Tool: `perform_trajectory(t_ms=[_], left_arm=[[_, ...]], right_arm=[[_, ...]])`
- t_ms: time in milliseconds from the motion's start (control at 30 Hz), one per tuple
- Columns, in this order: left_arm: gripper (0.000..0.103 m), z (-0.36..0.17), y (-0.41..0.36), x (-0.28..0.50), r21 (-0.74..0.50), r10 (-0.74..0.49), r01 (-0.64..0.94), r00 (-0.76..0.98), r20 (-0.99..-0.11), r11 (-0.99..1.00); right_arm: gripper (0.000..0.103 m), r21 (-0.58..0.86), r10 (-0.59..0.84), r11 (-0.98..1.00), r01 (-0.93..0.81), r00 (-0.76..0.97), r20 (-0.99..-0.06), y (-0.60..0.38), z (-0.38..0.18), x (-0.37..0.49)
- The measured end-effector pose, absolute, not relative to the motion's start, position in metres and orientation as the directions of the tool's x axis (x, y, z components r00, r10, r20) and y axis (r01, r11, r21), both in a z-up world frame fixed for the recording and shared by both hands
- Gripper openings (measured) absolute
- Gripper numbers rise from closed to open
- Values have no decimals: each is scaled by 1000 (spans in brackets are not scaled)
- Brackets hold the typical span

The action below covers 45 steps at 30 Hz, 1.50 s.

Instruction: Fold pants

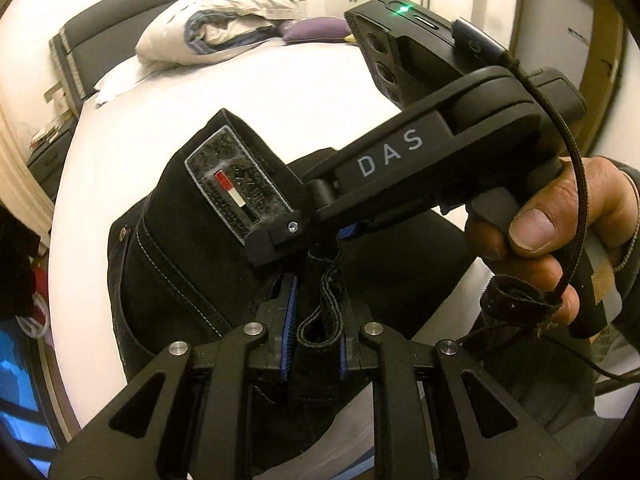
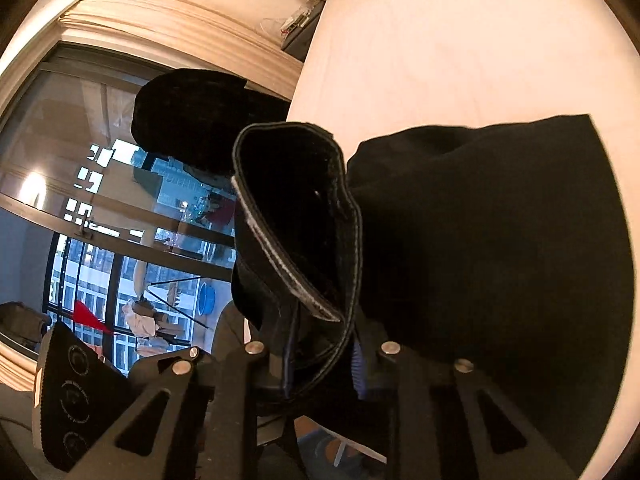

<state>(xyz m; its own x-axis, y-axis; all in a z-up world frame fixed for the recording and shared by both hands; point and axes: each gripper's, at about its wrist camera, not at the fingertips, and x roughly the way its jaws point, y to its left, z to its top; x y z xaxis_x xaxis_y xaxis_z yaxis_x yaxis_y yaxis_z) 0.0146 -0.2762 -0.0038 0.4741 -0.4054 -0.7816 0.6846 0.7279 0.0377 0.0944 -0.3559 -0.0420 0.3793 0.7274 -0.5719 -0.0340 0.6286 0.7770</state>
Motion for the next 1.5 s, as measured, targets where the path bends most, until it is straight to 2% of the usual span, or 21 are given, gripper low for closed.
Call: perform_trajectory(t_ms=[400,800,1200,1267,1367,1500], left_arm=[[15,-15,-334,29,42,-419,733,434,-798,678],[15,-32,-396,45,49,-406,747,414,-815,663],[15,-45,-412,21,57,-410,766,404,-818,640],[18,-47,-411,28,54,-412,767,401,-818,640],[27,-49,-408,31,7,-443,773,371,-816,634],[29,-30,-383,34,-111,-521,769,312,-794,630]], right_arm=[[22,757,681,652,40,408,-608,-393,-54,95],[21,727,667,685,51,358,-654,-425,-62,106],[21,740,664,666,96,375,-646,-432,-70,97],[21,743,665,661,104,378,-644,-435,-76,95],[24,766,681,631,119,388,-621,-439,-84,93],[28,770,668,624,130,422,-613,-445,-84,85]])
